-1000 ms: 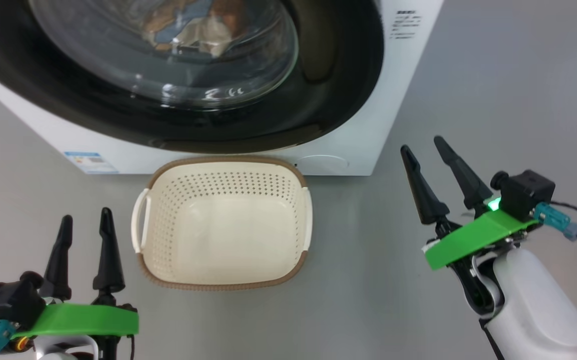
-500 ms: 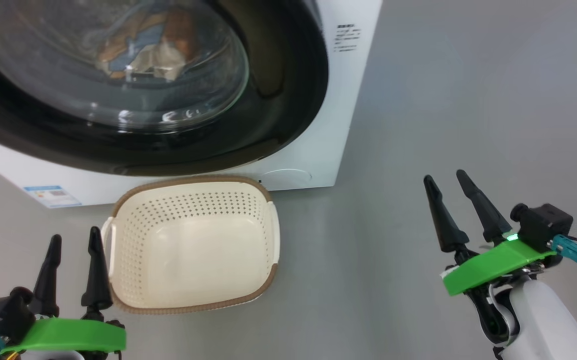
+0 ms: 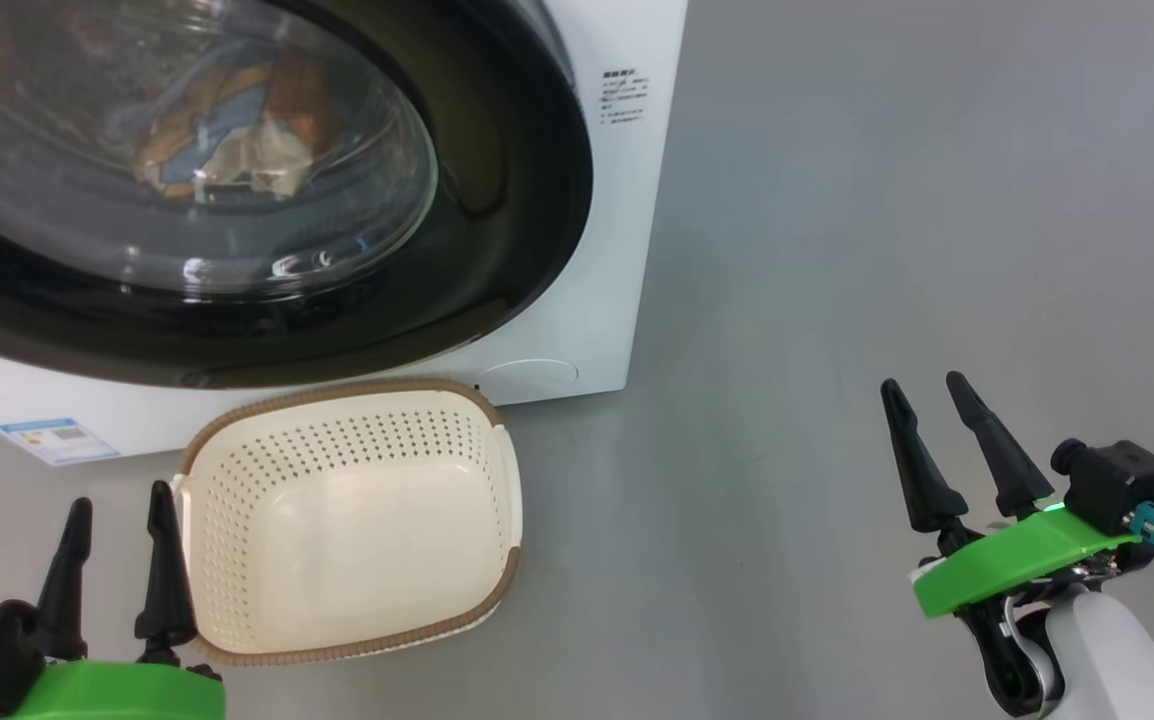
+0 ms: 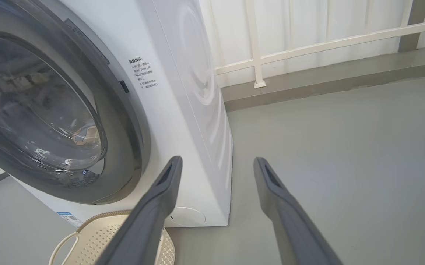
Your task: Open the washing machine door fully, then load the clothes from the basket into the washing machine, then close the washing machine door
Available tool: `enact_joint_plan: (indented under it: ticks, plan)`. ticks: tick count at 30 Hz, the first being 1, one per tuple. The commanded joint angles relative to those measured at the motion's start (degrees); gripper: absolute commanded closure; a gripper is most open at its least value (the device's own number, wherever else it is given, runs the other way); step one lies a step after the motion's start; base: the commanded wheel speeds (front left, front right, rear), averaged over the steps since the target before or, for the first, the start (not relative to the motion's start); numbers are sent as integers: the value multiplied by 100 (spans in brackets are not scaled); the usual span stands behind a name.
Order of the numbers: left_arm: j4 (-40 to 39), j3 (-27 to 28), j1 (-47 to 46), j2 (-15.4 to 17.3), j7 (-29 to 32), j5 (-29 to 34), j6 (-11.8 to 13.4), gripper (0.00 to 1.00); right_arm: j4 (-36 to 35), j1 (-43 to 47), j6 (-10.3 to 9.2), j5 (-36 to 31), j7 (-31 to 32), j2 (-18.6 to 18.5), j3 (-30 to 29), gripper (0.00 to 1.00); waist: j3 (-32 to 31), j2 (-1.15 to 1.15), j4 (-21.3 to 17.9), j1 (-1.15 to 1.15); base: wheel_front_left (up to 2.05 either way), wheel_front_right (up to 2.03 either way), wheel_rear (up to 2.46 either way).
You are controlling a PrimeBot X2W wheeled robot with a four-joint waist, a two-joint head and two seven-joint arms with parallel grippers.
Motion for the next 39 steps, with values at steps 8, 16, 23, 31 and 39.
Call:
enact_joint_plan:
  ticks: [8, 16, 23, 31, 39]
  plan:
    - [-127, 261, 92, 135, -37, 195, -9, 0, -200, 291, -32, -57, -27, -105, -5, 0, -91, 0, -93, 0, 0, 0, 0]
    - [-111, 244, 125, 130, -37, 188, -9, 0, -236, 343, -32, -74, -27, -124, -37, 0, -116, 0, -109, 0, 0, 0, 0]
    - [-106, 234, 125, 135, -37, 188, -9, 0, -247, 348, -32, -72, -27, -131, -9, 0, -118, 0, -97, 0, 0, 0, 0]
    - [-90, 244, 150, 125, -37, 196, -9, 0, -246, 361, -32, -76, -27, -134, 9, 0, -146, 0, -95, 0, 0, 0, 0]
    - [-101, 227, 176, 115, -37, 157, -9, 0, -245, 383, -32, -74, -27, -143, 30, 0, -181, 0, -88, 0, 0, 0, 0]
